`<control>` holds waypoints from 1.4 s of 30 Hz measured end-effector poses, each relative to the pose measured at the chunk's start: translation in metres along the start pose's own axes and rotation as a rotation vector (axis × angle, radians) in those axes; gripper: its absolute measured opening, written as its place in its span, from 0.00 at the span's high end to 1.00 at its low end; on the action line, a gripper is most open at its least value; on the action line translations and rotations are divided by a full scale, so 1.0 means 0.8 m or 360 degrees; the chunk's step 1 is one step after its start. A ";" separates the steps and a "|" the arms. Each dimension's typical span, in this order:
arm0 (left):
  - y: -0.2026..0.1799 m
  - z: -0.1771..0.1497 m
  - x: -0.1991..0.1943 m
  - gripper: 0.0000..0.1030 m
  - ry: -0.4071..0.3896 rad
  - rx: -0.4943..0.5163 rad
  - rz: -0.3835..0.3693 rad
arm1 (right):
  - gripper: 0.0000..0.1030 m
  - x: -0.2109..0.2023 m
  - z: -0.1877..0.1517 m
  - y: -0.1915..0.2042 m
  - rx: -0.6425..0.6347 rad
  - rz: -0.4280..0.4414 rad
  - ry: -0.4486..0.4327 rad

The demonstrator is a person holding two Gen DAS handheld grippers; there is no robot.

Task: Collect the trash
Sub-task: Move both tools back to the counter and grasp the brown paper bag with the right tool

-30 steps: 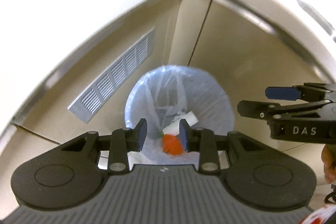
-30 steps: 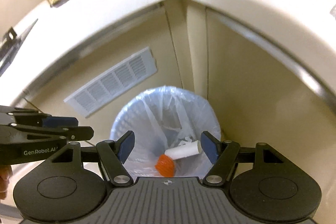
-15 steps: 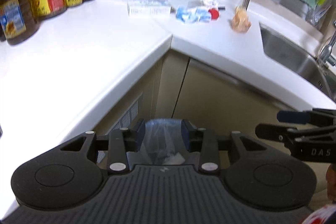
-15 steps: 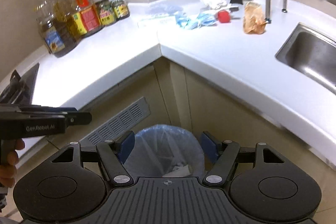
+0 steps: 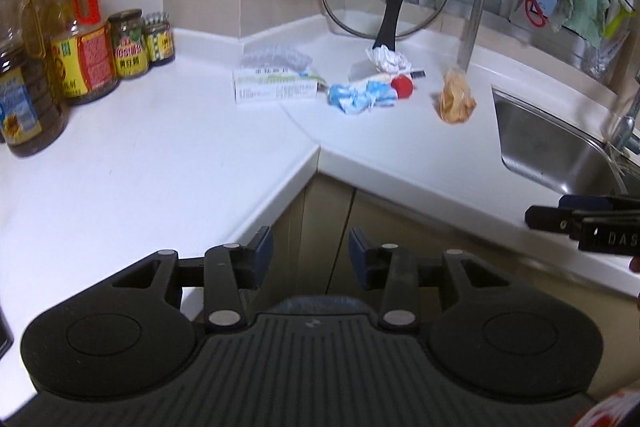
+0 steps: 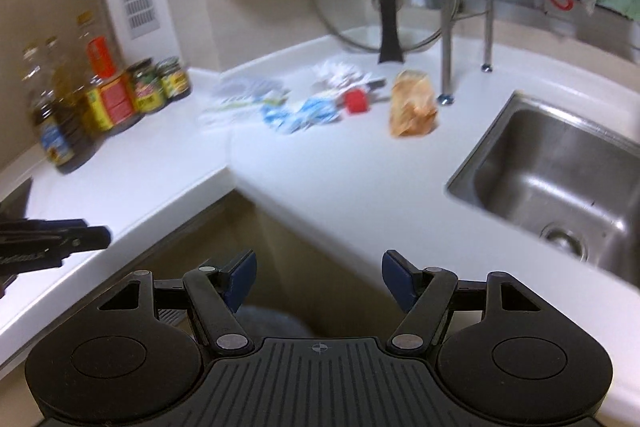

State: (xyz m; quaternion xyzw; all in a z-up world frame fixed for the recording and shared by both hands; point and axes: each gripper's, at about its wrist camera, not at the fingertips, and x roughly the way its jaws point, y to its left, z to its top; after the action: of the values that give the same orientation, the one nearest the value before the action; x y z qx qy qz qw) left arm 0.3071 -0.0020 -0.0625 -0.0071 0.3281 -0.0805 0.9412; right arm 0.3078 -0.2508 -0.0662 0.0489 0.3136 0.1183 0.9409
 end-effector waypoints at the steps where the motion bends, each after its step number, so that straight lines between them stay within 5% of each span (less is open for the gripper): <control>1: -0.004 0.005 0.006 0.64 -0.0005 0.0000 0.0010 | 0.32 0.005 0.007 -0.009 -0.0004 -0.0006 -0.0008; 18: -0.097 0.122 0.143 0.64 -0.0083 -0.0004 0.0096 | 0.21 0.154 0.147 -0.143 -0.0046 -0.0006 -0.0086; 34: -0.127 0.173 0.236 0.64 -0.0027 0.0048 0.0088 | 0.22 0.255 0.171 -0.157 -0.0073 0.0021 0.0018; 39: -0.129 0.185 0.251 0.63 -0.0026 0.0046 0.0082 | 0.52 0.256 0.177 -0.162 -0.0084 0.0057 -0.0009; 42: -0.130 0.193 0.260 0.54 -0.0032 0.0036 0.0090 | 0.74 0.257 0.184 -0.167 -0.0076 0.0083 -0.0022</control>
State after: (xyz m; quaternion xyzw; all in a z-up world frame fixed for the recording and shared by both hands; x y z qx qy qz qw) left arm 0.5478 -0.1429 -0.0625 0.0120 0.3177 -0.0575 0.9464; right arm 0.5813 -0.3303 -0.0897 0.0353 0.3030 0.1499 0.9405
